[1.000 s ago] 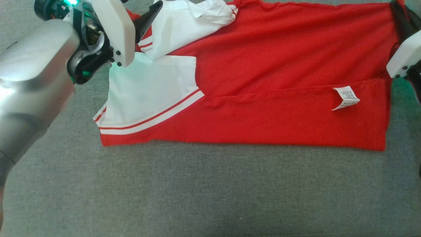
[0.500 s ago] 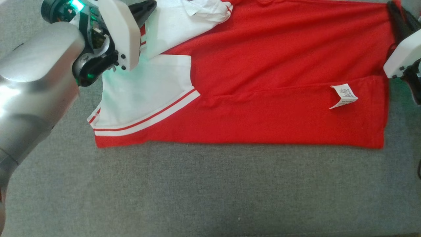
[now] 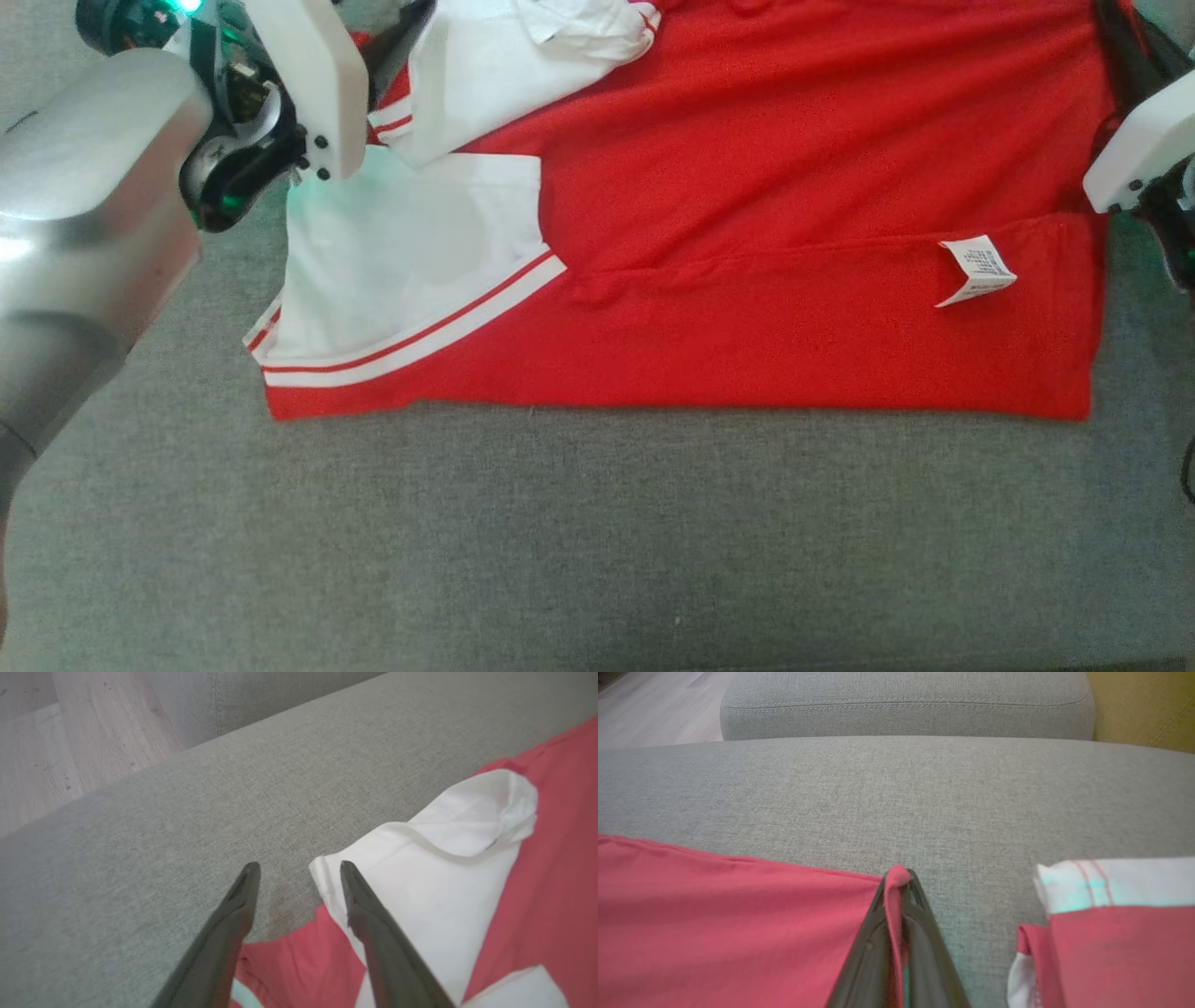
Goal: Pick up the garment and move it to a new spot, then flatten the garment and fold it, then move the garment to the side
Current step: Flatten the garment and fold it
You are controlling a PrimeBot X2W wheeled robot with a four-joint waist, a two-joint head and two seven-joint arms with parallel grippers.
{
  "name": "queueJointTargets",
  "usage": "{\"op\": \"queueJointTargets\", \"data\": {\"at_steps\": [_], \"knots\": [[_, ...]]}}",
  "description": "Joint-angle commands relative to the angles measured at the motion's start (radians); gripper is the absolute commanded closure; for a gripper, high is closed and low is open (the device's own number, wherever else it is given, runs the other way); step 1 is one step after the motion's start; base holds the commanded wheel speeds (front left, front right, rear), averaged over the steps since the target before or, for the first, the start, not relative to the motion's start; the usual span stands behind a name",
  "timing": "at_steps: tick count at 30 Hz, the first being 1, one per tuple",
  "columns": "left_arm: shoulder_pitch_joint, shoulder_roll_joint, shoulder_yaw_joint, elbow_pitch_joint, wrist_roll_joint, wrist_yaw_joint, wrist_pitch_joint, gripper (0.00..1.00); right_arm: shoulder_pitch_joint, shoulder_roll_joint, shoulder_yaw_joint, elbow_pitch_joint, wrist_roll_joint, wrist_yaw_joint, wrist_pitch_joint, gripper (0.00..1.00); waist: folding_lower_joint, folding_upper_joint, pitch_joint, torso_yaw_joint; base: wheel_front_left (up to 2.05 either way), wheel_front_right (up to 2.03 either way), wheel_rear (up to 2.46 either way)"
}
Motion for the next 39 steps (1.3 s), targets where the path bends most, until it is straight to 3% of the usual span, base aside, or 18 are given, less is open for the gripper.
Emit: {"op": "queueJointTargets", "data": {"at_steps": [1,9,10,11,12,17,29,33,39], "knots": [[-0.054,0.022,0.032,0.004,0.009,0.002,0.012,0.00,-0.015,-0.005,0.009,-0.021,0.009,-0.001,-0.010,1.00,0.0001,0.0000,0.007,-0.004,0.00,0.00,0.00],[-0.051,0.011,0.031,0.023,-0.005,0.002,0.022,0.00,-0.024,-0.003,0.019,-0.015,0.016,-0.001,-0.016,1.00,0.0001,0.0000,0.022,-0.013,0.00,0.00,0.00],[-0.050,0.011,0.031,0.023,-0.007,0.002,0.022,0.21,-0.025,-0.003,0.019,-0.014,0.017,-0.001,-0.017,1.00,0.0001,0.0000,0.023,-0.013,0.00,0.00,0.00],[-0.049,0.011,0.031,0.019,-0.010,0.002,0.024,0.69,-0.026,-0.003,0.019,-0.011,0.017,-0.001,-0.019,1.00,0.0001,0.0000,0.023,-0.014,0.00,0.00,0.00],[-0.046,0.012,0.031,0.012,-0.016,0.002,0.028,1.00,-0.027,-0.003,0.019,-0.009,0.017,-0.001,-0.020,1.00,0.0001,0.0000,0.023,-0.014,0.00,0.00,0.00],[-0.060,0.033,0.030,-0.022,0.007,0.002,-0.003,1.00,-0.033,-0.004,0.019,-0.004,0.019,-0.001,-0.027,1.00,0.0001,0.0000,0.021,-0.011,0.00,0.00,0.00],[-0.222,0.046,0.047,0.078,0.155,0.002,-0.357,1.00,-0.173,0.000,0.025,-0.006,0.025,-0.001,-0.083,1.00,0.0001,0.0000,0.017,0.001,0.00,0.00,0.00],[-0.249,0.034,0.067,0.129,0.158,0.002,-0.452,1.00,-0.223,0.004,0.017,0.018,0.016,-0.001,-0.119,1.00,0.0001,0.0000,0.005,0.012,0.00,0.00,0.00],[-0.185,0.036,0.052,0.085,0.119,0.002,-0.485,1.00,-0.187,-0.006,0.028,0.050,0.023,-0.001,-0.118,1.00,0.0001,0.0000,-0.036,0.043,0.00,0.00,0.00]]}}
